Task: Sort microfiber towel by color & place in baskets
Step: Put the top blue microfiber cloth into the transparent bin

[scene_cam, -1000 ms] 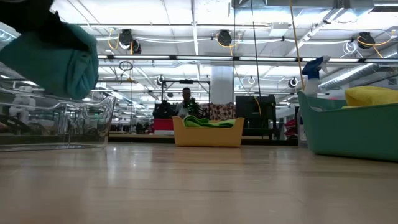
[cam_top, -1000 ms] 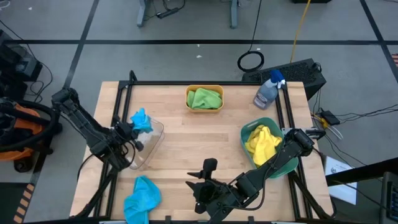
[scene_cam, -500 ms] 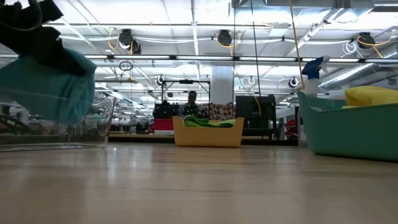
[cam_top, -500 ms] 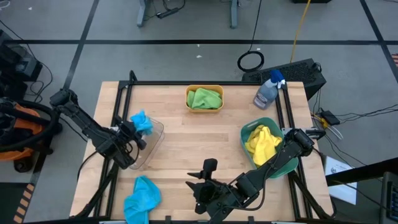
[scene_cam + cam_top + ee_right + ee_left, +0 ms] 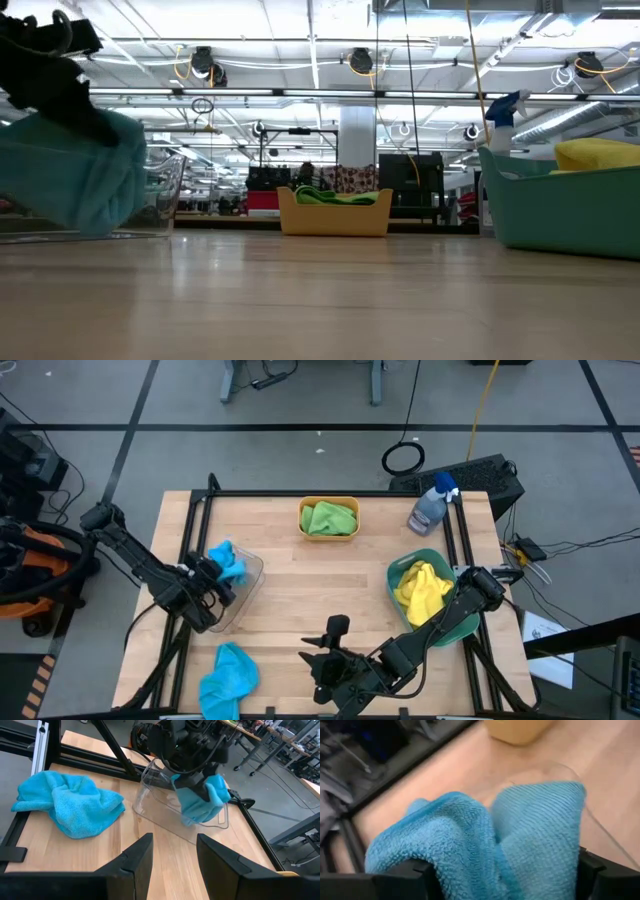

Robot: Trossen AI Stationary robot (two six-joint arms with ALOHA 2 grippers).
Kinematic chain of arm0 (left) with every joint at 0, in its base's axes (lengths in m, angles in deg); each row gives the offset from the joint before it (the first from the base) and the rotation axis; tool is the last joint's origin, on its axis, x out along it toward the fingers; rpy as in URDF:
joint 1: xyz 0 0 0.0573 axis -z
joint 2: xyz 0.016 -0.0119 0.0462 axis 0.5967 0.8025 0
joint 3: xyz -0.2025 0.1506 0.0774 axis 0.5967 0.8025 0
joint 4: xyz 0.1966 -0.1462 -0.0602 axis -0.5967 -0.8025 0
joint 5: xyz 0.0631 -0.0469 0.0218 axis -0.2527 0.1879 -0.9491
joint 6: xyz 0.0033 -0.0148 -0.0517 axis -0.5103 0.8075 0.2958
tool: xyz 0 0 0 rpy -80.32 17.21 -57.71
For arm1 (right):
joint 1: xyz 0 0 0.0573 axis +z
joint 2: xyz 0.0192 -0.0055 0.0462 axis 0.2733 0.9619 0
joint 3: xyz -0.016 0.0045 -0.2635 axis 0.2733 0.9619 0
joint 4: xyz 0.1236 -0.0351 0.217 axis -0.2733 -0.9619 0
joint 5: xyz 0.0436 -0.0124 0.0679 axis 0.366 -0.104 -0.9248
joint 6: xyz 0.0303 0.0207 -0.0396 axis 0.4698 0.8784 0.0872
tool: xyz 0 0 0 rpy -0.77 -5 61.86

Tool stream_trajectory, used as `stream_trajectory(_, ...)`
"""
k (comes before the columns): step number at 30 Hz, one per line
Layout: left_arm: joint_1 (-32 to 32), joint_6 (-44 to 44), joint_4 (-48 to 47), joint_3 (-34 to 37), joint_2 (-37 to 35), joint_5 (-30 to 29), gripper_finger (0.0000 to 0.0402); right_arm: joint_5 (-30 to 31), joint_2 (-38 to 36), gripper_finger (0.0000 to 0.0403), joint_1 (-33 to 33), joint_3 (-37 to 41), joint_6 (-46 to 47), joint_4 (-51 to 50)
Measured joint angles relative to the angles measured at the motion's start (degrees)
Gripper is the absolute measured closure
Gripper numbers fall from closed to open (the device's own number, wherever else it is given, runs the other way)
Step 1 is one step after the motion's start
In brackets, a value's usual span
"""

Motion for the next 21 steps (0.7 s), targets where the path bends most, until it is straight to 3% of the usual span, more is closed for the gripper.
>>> stream_trajectory(4, 0.0, -8.1, 4.6, -0.3, 0.0, 5.8, 0.0131, 0.0, 0.0, 0.0259, 0.0, 0.0, 0.8, -0.5)
stream_trajectory(14, 0.0, -8.4, 6.7, -4.6, 0.0, 16.6, 0.0131, 0.0, 0.0, 0.0259, 0.0, 0.0, 1.5, -1.0)
stream_trajectory(21, 0.0, -8.3, 7.2, -4.6, 0.0, 20.3, 0.0131, 0.0, 0.0, 0.0259, 0.0, 0.0, 1.5, -1.0)
